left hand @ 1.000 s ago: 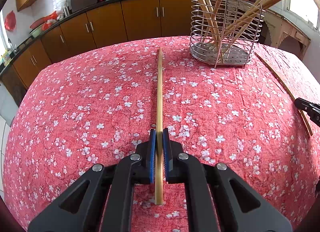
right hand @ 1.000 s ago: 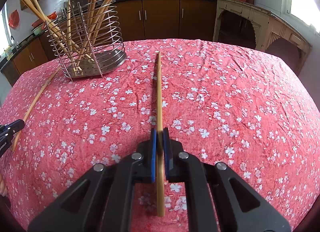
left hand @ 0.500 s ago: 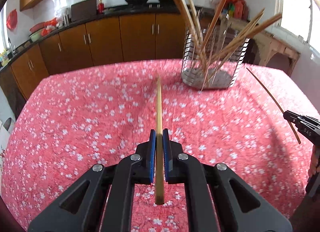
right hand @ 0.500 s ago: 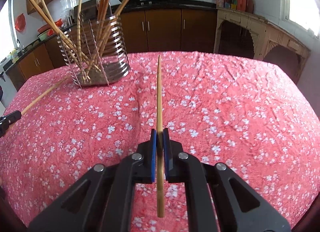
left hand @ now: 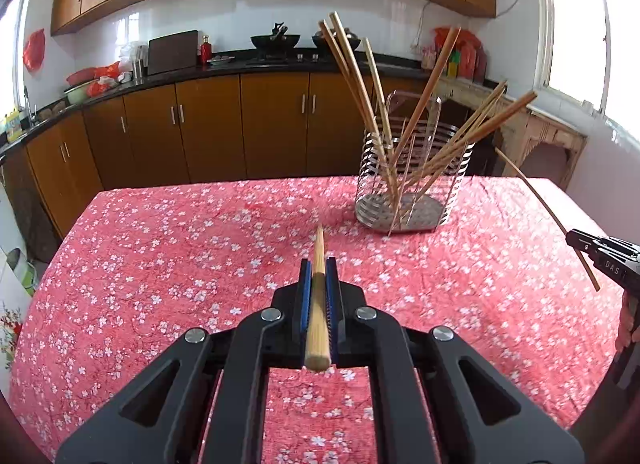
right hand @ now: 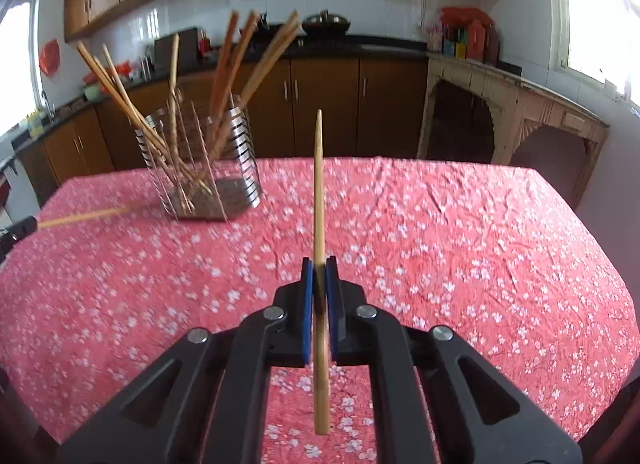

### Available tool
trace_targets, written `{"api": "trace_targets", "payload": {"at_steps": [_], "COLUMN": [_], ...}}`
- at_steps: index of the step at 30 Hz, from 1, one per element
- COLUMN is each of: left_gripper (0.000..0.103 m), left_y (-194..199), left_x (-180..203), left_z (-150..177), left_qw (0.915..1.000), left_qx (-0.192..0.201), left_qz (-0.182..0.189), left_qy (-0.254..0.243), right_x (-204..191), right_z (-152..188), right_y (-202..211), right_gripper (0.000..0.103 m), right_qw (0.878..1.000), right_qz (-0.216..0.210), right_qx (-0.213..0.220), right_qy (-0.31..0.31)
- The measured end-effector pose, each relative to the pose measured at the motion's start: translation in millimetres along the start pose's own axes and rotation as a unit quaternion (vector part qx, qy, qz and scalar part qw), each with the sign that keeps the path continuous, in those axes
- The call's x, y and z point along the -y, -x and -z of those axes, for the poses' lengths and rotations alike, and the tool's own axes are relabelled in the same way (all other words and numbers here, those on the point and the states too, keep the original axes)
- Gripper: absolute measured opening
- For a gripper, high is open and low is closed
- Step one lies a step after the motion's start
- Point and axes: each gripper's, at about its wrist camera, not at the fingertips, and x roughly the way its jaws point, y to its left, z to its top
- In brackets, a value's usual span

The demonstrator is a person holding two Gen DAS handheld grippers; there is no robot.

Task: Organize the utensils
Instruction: 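Raise the left gripper's chopstick upright over the wire holder while the right gripper carries its chopstick there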

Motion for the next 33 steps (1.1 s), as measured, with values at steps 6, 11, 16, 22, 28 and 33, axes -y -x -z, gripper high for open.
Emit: {"api": "trace_targets", "payload": {"at_steps": [6, 11, 16, 22, 28, 33], "left_gripper": [0.007, 0.007, 0.007, 0.007, 0.007, 0.007], "left_y": [-2, 12, 18, 21, 25, 27], "left_x": [-5, -11, -14, -14, -14, -11], "left_z": [2, -11, -18, -21, -25, -27], "left_qw": [0.9999, 0.9992, 0.9983, 0.9975, 0.9966, 0.9963], "left_qx": [0.002, 0.03, 0.042, 0.05, 0.061, 0.065], "left_qz": [0.001, 0.0, -0.003, -0.004, 0.0, -0.002], "left_qy": [0.016, 0.027, 0.041, 0.048, 0.056, 0.056], "right_x": [2, 6, 11, 19, 23, 23], "right_z": [13, 0, -11, -21, -29, -31], "right_y": [-30, -5, 24, 44, 56, 59], "right_gripper": [0.008, 0.008, 0.008, 0.008, 0.008, 0.008], "right_qw": [0.998, 0.999, 0.997, 0.993, 0.989, 0.988], "right_qz": [-0.02, -0.03, -0.034, -0.04, -0.048, -0.048], "right_qx": [-0.047, 0.002, 0.055, 0.102, 0.129, 0.136], "right_qy": [-0.028, -0.027, -0.032, -0.044, -0.053, -0.054]}}
